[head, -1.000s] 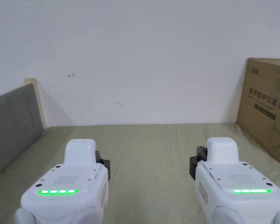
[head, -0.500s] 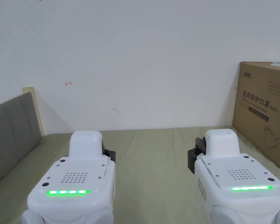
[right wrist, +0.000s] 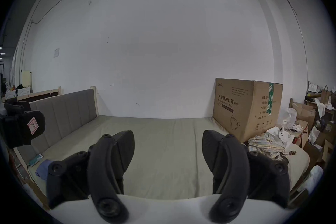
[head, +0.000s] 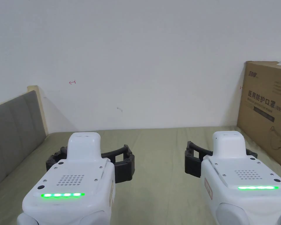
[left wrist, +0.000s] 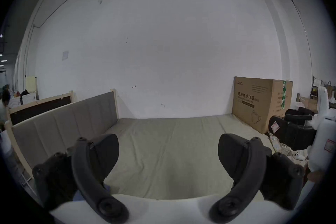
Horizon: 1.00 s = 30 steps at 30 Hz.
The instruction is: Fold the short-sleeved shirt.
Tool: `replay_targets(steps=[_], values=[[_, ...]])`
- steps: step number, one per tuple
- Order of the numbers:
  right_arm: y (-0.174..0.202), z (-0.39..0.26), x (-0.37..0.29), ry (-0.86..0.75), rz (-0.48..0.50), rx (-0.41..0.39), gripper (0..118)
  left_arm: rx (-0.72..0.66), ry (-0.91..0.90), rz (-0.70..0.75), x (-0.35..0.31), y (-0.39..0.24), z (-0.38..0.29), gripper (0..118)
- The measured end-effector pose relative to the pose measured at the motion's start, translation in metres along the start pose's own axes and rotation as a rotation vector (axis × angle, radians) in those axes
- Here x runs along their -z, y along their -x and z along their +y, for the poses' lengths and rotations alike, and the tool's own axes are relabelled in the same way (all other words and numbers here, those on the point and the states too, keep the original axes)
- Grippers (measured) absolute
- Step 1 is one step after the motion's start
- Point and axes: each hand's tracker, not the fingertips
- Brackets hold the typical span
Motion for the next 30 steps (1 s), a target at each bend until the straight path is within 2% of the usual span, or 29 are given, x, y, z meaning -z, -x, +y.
replay_targets(steps=[7,12,16,22,30], values=[[-0.002,-0.004,0.003,0.013,-0.002,0.003,87,0.056,-0.007,0.01,-0.004,-0.006,-0.001,111],[-0.003,-0.009,0.003,0.027,-0.007,-0.008,87,-0.067,0.016,-0.106,-0.006,0.005,0.001,111],[-0.006,-0.012,0.005,0.043,-0.002,0.009,87,-0.002,0.016,-0.017,-0.005,-0.002,-0.002,111],[-0.003,-0.016,0.004,0.041,-0.001,-0.019,87,0.006,0.011,-0.066,-0.005,-0.005,-0.007,111],[-0.004,-0.022,0.006,0.056,-0.01,-0.01,87,0.016,-0.01,-0.097,-0.006,-0.01,-0.01,111]])
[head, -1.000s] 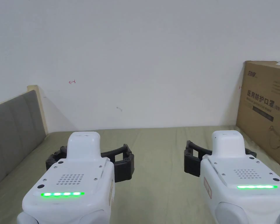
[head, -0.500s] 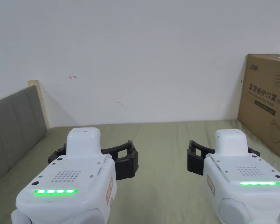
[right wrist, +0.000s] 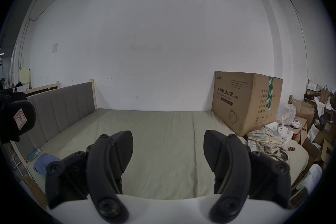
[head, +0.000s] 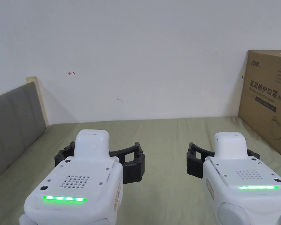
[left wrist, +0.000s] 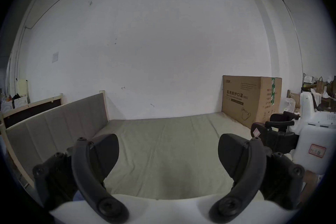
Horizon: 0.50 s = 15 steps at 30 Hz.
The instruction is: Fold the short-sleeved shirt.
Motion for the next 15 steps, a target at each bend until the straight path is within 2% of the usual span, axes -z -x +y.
replay_targets(steps=[15], values=[[-0.0031,-0.0068,0.0024,0.024,-0.004,-0.003,87,-0.007,0.004,0.03,0.0006,-0.0036,-0.0011,111]])
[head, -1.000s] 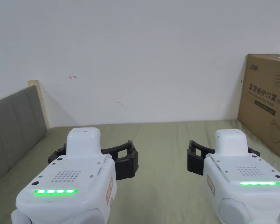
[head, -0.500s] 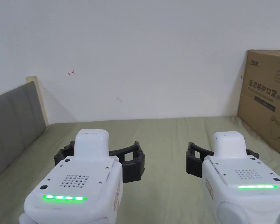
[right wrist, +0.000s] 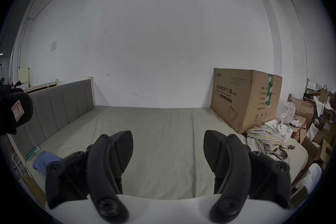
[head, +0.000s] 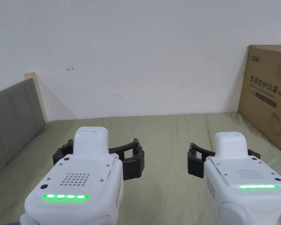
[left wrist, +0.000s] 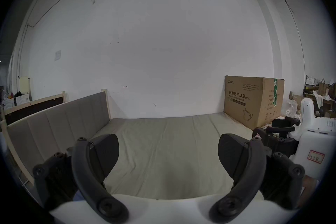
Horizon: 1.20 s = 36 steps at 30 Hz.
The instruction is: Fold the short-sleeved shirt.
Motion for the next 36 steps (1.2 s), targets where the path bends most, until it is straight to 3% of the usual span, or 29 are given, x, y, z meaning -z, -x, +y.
replay_targets(steps=[19,23,36], values=[[0.0017,-0.0071,0.004,0.035,0.01,-0.029,87,0.022,0.131,0.003,-0.0003,0.0005,0.0006,111],[-0.0002,-0.0071,0.0043,0.036,0.009,-0.021,87,0.041,0.062,-0.031,-0.0052,-0.0004,-0.0038,111],[-0.0041,-0.0087,0.0052,0.044,0.006,-0.019,87,-0.017,0.093,-0.006,-0.0039,0.003,0.0012,111]])
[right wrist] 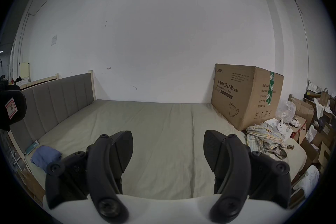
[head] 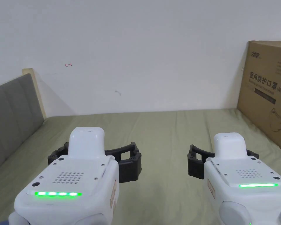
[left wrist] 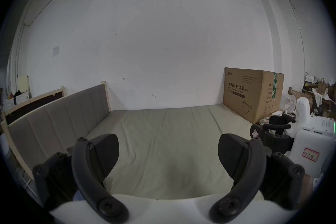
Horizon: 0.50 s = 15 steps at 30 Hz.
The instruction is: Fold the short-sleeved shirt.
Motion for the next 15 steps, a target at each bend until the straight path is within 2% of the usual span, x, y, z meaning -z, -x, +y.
replay_targets(steps=[10,15], values=[[0.002,0.0,0.0,-0.001,0.006,-0.014,87,0.008,0.06,0.077,0.007,-0.001,-0.001,111],[0.002,-0.001,0.0,-0.002,0.006,-0.014,87,0.105,-0.045,0.176,0.004,-0.012,-0.011,103]])
